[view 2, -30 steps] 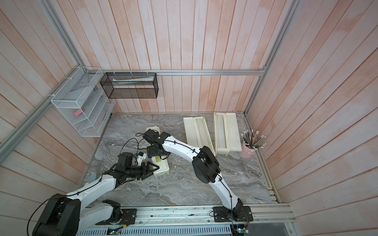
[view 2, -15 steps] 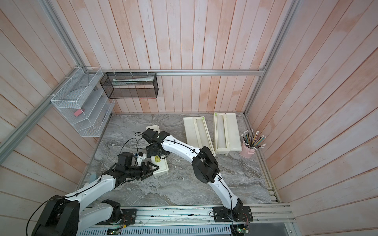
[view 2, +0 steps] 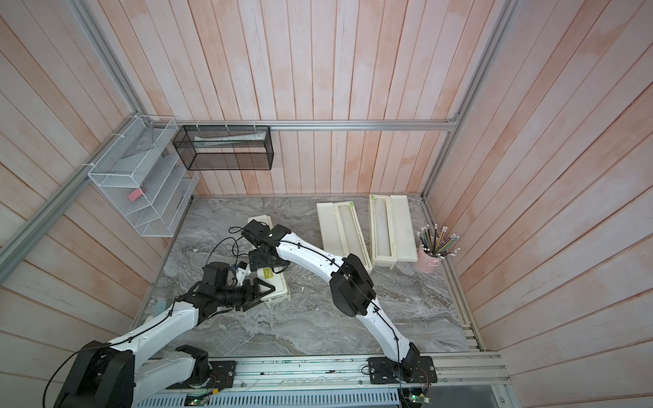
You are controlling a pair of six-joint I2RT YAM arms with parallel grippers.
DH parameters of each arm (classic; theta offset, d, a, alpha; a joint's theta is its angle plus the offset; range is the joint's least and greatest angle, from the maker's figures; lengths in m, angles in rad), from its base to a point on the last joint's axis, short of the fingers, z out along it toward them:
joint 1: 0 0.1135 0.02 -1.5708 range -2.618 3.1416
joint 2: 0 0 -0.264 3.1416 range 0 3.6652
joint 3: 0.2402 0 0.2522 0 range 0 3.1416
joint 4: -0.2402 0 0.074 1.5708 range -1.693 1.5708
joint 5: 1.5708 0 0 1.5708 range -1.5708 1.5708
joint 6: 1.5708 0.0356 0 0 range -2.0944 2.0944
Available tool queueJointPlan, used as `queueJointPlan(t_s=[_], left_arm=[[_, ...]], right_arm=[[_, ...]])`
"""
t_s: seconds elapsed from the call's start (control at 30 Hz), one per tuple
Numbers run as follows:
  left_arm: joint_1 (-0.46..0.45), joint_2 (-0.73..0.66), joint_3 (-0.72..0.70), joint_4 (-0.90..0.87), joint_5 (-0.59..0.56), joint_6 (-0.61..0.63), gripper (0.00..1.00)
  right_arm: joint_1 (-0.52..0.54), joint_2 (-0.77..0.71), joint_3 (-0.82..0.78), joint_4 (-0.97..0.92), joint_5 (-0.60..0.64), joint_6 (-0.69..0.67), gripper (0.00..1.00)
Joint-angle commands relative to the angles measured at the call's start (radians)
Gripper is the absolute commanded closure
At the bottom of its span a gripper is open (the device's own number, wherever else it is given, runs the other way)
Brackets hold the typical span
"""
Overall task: Put plastic wrap rolls into dispensers
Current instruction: Close the lid on the plastic wrap cutting box.
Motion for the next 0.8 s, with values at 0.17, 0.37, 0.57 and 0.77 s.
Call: queueJointPlan(t_s=[0.17, 0.37, 0.57, 0.77], left_arm=[[-0.002, -0.023, 0.028, -0.034, -0.010, 0.022, 0.11], [-0.003, -0.006, 0.030, -0.027, -0.006, 0.024, 0.11], [-0.002, 0.006, 0.025, -0.023, -0.010, 0.028, 0.11], [-0.002, 0.013, 0.022, -0.005, -0.009, 0.019, 0.12]], right_arm=[[0.008, 0.015, 0.102, -0.122, 0.068, -0.027, 0.10], [0.008, 0.048, 0.097, -0.113, 0.062, -0.038, 0.11], [0.008, 0.062, 0.089, -0.106, 0.049, -0.038, 0.10], [0.009, 0.061, 0.060, -0.074, 0.038, -0.029, 0.11]])
